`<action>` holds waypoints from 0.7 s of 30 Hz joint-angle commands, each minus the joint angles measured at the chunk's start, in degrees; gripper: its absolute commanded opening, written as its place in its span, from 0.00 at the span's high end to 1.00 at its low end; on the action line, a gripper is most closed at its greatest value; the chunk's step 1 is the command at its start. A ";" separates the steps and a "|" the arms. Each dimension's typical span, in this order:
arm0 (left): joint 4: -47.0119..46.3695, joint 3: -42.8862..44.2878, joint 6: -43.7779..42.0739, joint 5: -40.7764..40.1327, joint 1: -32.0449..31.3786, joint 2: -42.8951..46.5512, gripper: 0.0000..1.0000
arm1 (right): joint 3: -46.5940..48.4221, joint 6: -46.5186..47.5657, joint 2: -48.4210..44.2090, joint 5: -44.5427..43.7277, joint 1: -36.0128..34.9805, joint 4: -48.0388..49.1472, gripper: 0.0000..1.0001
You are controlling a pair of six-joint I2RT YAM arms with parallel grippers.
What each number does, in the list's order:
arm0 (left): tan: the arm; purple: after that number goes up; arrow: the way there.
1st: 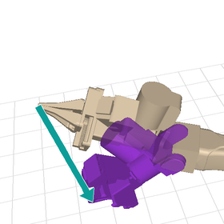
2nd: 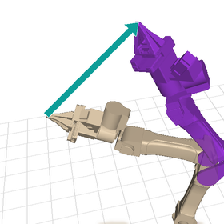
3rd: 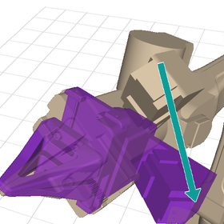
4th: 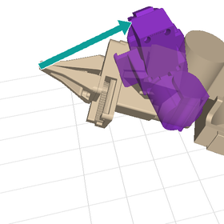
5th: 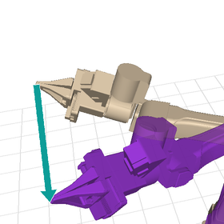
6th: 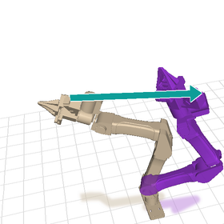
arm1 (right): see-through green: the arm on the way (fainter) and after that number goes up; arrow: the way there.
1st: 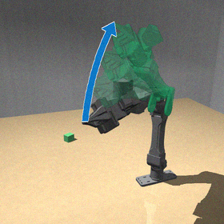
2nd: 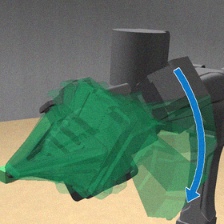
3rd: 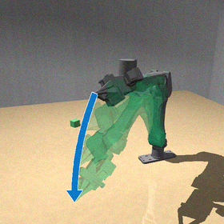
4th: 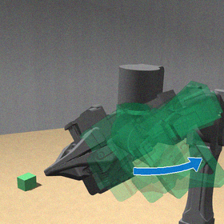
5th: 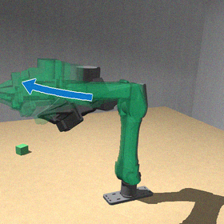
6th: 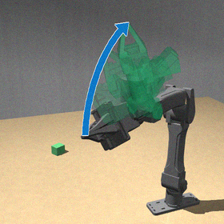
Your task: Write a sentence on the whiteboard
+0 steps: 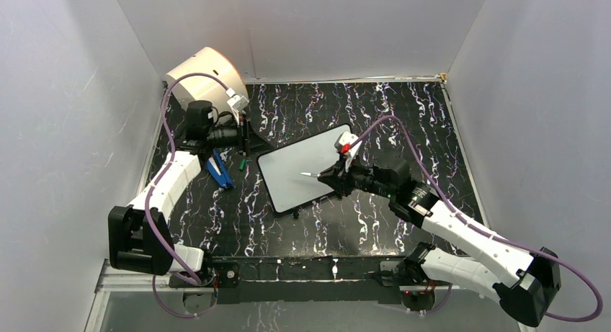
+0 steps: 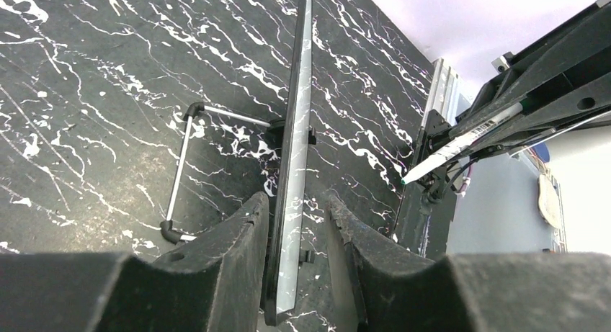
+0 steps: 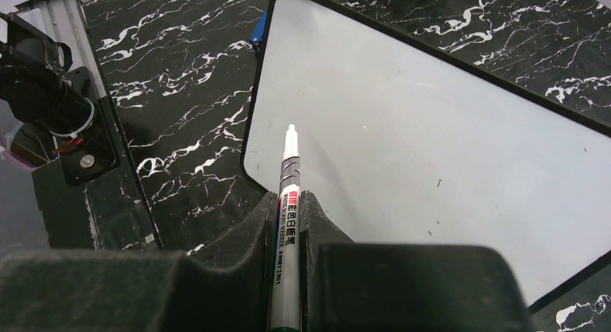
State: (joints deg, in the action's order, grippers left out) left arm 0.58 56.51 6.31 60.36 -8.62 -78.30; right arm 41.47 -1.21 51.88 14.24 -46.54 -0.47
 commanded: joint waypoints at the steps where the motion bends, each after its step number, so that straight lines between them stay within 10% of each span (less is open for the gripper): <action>1: 3.94 -1.31 -0.07 -1.18 1.11 3.46 0.67 | 3.85 1.13 0.61 -5.01 -2.88 1.50 1.00; 21: 8.20 -3.78 -2.88 1.09 2.91 4.48 0.66 | 6.13 3.29 5.96 -13.92 -12.71 5.55 1.00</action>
State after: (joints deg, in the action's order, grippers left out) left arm 8.08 52.97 4.67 59.00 -5.89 -74.59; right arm 44.18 0.73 57.47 3.40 -57.65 0.58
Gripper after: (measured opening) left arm 0.347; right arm 0.199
